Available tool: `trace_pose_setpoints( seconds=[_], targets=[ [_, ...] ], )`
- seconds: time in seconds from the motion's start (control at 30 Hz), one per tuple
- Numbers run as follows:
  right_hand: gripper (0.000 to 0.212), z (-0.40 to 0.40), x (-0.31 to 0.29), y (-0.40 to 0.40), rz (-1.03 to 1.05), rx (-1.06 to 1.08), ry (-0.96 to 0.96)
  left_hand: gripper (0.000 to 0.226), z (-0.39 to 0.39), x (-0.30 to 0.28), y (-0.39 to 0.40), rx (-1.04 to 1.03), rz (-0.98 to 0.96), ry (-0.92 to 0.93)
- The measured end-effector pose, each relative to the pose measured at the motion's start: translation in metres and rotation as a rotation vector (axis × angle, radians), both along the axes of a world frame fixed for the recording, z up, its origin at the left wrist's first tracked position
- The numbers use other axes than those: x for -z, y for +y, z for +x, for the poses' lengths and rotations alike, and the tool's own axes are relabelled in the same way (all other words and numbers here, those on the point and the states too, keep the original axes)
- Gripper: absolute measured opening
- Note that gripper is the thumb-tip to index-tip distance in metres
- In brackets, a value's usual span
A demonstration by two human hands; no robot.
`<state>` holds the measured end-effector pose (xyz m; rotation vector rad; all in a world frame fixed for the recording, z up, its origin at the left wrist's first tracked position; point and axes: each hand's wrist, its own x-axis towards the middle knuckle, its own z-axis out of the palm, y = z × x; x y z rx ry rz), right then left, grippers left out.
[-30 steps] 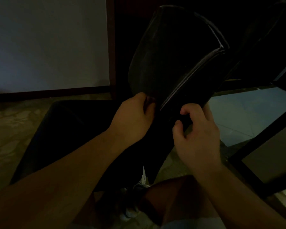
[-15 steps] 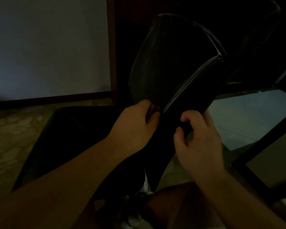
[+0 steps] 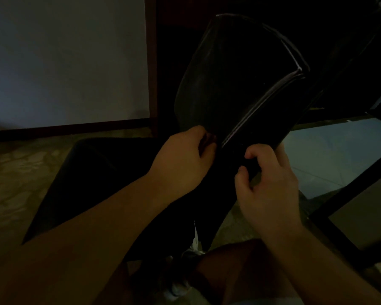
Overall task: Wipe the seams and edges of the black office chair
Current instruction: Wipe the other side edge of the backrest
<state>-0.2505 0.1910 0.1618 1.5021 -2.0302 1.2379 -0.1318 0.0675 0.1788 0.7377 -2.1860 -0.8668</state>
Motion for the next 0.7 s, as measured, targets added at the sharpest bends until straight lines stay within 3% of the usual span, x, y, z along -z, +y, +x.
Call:
trace_pose_setpoints(
  seconds=[0.1,0.23,0.43,0.57,0.7],
  targets=[
    [0.023,0.0,-0.001,0.001,0.009,-0.01,0.009,0.028,0.0,0.002,0.008,0.006,-0.034,0.006],
    [0.023,0.001,-0.001,-0.001,0.006,-0.011,-0.006,0.031,-0.004,-0.002,0.0,-0.079,0.07,0.047],
    [0.025,0.0,-0.001,0.002,0.02,-0.012,0.011,0.021,0.004,0.001,0.013,0.016,-0.079,0.018],
    [0.023,0.001,-0.002,-0.001,0.017,-0.002,-0.002,0.028,0.0,-0.007,-0.003,-0.044,0.004,-0.021],
    [0.025,0.002,-0.001,0.002,0.019,-0.009,-0.002,0.03,0.001,-0.001,0.008,-0.002,-0.058,-0.022]
  ],
)
